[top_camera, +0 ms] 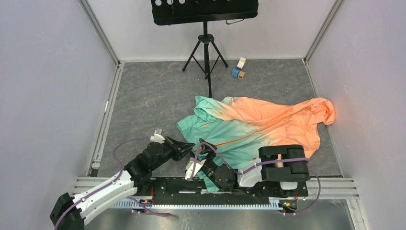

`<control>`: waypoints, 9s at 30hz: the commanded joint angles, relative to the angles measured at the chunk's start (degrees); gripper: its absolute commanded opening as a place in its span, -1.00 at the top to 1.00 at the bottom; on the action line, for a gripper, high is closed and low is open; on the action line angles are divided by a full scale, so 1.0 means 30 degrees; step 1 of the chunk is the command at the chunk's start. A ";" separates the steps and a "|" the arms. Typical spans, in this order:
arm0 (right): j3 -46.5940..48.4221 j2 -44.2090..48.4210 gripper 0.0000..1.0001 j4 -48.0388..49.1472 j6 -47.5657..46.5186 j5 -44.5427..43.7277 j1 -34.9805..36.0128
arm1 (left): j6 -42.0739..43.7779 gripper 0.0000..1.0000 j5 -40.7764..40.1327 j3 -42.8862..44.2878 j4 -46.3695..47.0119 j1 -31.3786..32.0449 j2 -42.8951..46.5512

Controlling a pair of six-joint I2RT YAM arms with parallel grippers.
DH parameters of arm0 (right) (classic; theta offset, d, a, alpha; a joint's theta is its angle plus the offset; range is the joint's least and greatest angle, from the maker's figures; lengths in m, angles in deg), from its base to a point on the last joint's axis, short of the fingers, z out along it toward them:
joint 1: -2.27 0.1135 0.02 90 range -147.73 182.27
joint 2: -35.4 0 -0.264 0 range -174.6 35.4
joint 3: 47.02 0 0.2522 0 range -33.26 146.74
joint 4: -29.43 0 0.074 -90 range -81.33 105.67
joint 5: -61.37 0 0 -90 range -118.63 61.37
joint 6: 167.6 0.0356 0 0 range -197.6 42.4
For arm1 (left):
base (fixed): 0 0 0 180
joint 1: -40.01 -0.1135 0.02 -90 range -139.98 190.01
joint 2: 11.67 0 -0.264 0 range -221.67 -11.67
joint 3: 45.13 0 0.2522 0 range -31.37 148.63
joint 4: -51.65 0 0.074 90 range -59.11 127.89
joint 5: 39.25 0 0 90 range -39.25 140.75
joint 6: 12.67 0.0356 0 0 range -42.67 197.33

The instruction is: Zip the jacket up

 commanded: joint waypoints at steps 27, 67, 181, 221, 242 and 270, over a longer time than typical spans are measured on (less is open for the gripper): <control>-0.2687 0.6349 -0.57 -0.5951 1.0063 0.1787 -0.0988 | 0.0332 0.96 -0.0020 0.0453 -0.0550 0.0042 0.0311; -0.2809 0.6715 0.17 -0.7944 2.3416 2.4595 -1.1470 | 0.1625 0.96 0.0687 0.0684 -0.0613 0.0042 0.0435; 0.6914 0.4926 0.99 -3.1341 1.0975 2.5447 -1.3434 | 1.6714 0.96 0.0273 0.2578 -0.5139 0.0042 0.2089; 1.0564 0.1203 0.99 -2.7680 -0.3911 0.1744 -3.3131 | 1.5789 0.95 -0.7311 0.0765 -0.6827 0.0339 0.4159; 0.4657 1.3461 -0.96 -2.5915 1.4918 1.4735 -2.8169 | 1.4021 -0.95 -0.7809 0.4321 -0.8620 0.0335 0.1300; 1.0223 2.3877 -0.96 -2.3299 1.5391 1.7105 -2.8169 | 3.0991 -0.99 -0.3960 2.6833 -0.6871 0.0304 -0.4172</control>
